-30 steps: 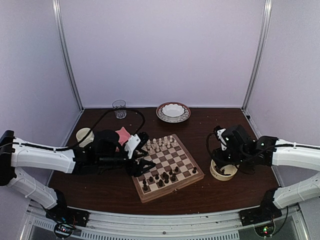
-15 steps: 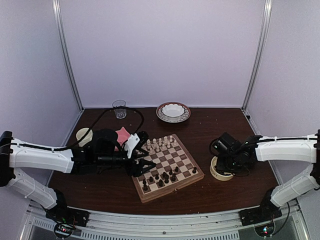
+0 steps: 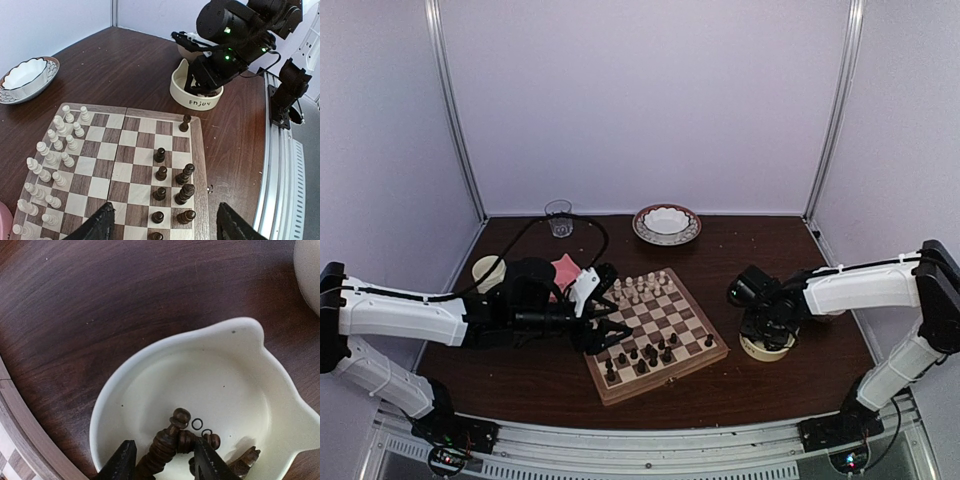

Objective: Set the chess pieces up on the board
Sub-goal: Pick up the pawn from the storage box.

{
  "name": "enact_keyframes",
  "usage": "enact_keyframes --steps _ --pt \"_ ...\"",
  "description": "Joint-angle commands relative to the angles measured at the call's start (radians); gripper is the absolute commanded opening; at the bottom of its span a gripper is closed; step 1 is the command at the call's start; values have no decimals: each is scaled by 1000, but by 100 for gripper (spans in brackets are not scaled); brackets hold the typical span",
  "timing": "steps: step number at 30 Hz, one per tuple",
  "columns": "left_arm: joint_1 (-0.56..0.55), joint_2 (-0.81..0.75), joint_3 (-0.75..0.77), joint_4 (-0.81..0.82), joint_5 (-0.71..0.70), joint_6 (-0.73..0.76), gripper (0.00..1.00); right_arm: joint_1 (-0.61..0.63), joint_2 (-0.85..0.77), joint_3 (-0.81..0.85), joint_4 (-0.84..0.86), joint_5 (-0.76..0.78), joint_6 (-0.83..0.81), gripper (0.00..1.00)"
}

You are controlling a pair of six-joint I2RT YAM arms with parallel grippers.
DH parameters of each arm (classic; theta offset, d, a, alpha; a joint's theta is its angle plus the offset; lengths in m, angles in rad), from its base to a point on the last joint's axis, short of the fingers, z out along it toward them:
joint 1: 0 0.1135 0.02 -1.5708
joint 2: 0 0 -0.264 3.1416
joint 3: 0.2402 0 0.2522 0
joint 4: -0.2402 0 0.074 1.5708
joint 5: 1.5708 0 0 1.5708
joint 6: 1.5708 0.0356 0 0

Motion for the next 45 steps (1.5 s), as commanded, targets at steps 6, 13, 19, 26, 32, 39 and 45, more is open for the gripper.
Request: enact_keyframes --steps 6,13,19,26,32,39,45 --pt "-1 -4 32 16 21 -7 70 -30 43 51 12 49 -34 36" --pt "-2 -4 34 14 21 -5 70 -51 73 71 -3 29 -92 31" --pt "0 1 37 12 22 -4 70 -63 100 67 42 -6 -150 31" --pt "-2 19 45 8 32 -3 70 -73 107 68 53 -40 -175 23" --pt "-2 18 47 6 33 -4 71 -78 49 66 45 -46 -218 18" --pt "-2 10 45 5 32 -4 71 -79 -26 61 39 -48 -279 18" --pt "-1 10 45 5 34 -4 71 -79 -91 25 63 -44 -335 17"
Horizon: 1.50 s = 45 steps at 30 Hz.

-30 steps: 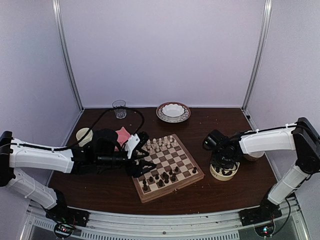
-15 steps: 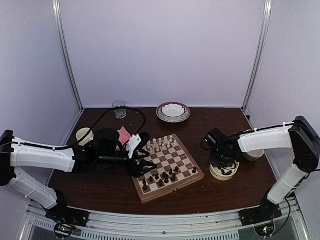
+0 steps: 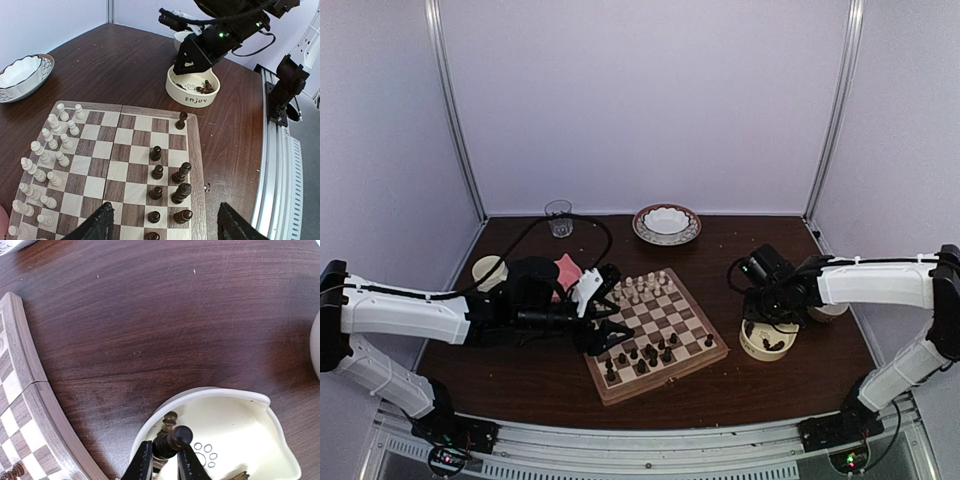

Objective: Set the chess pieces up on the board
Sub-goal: Pick up the pawn from the storage box, then place the pawn on the chessboard.

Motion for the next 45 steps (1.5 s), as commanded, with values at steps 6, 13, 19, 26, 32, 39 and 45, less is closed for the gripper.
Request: enact_keyframes --steps 6,13,19,26,32,39,45 --pt "-2 -6 27 26 15 -4 71 -4 -105 -63 35 -4 -124 17" --pt "-2 -13 26 26 13 -4 72 -5 -208 -150 188 -163 -322 18" --pt "-1 -9 26 27 17 -6 72 -4 -265 -198 359 -378 -439 16" --pt "-2 -6 27 28 16 -8 72 10 -186 -127 435 -601 -541 15" --pt "-1 -3 25 32 9 -11 72 31 -99 -75 481 -651 -613 15" --pt "-1 -28 7 52 -28 -31 72 87 6 -26 506 -595 -686 15" --pt "-1 -27 1 63 -21 -38 73 145 41 -33 504 -452 -757 15"
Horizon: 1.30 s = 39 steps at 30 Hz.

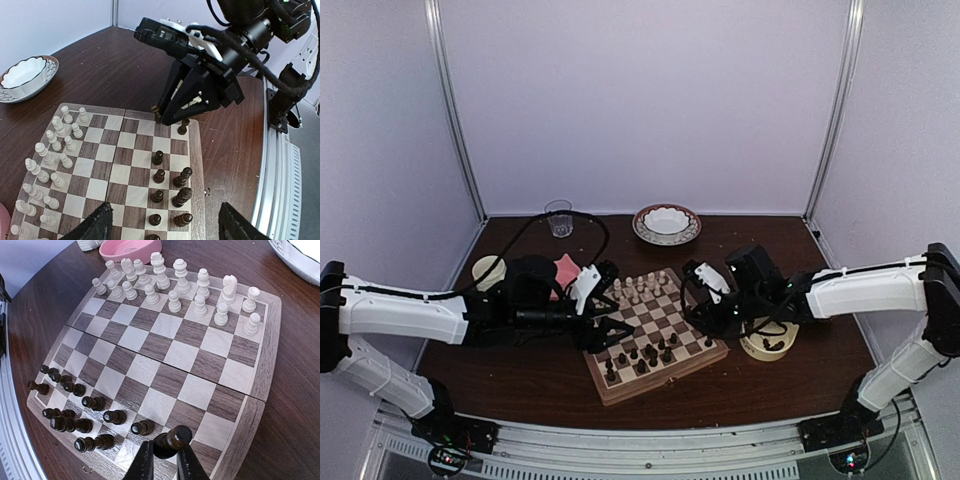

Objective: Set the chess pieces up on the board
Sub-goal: Place the pawn on the chessboard, then pick up the pawn from the chessboard.

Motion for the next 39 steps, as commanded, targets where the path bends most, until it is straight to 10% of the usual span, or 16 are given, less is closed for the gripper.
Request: enact_keyframes --steps 1,23,39 --pt "-1 -14 3 54 -4 -15 73 31 26 18 16 114 -69 16" --pt "-1 10 12 57 -3 -15 73 31 177 114 -70 234 -44 24" --pt "-2 21 18 46 -34 -17 73 28 206 233 -125 210 116 47"
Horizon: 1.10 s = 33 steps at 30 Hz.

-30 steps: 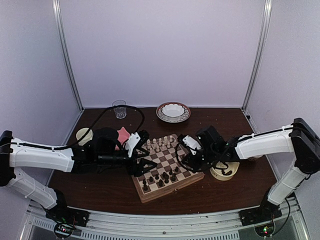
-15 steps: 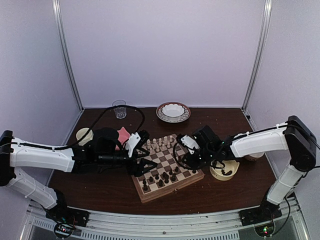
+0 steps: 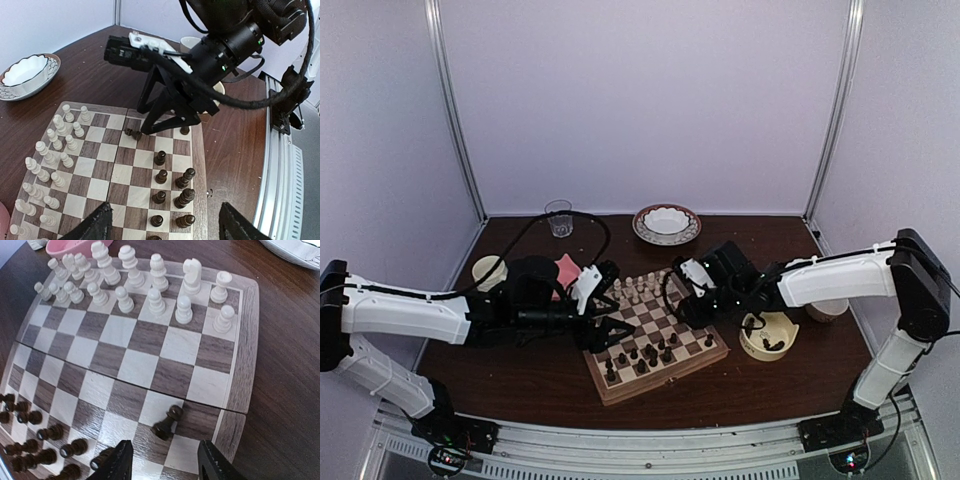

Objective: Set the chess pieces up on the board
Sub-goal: Pick up the pawn from the chessboard.

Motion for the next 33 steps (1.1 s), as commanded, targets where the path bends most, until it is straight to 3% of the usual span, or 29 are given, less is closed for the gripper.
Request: enact_keyframes --steps 1,11,24,33 --pt "-2 7 18 34 -27 -13 73 -4 53 129 -76 22 84 47" --pt "-1 15 21 33 -26 -21 73 -6 118 176 -129 112 99 40" --pt "-2 13 26 24 -23 -21 73 6 185 222 -194 86 104 37" --pt "-1 12 25 22 -26 -21 73 9 161 212 -202 85 76 27"
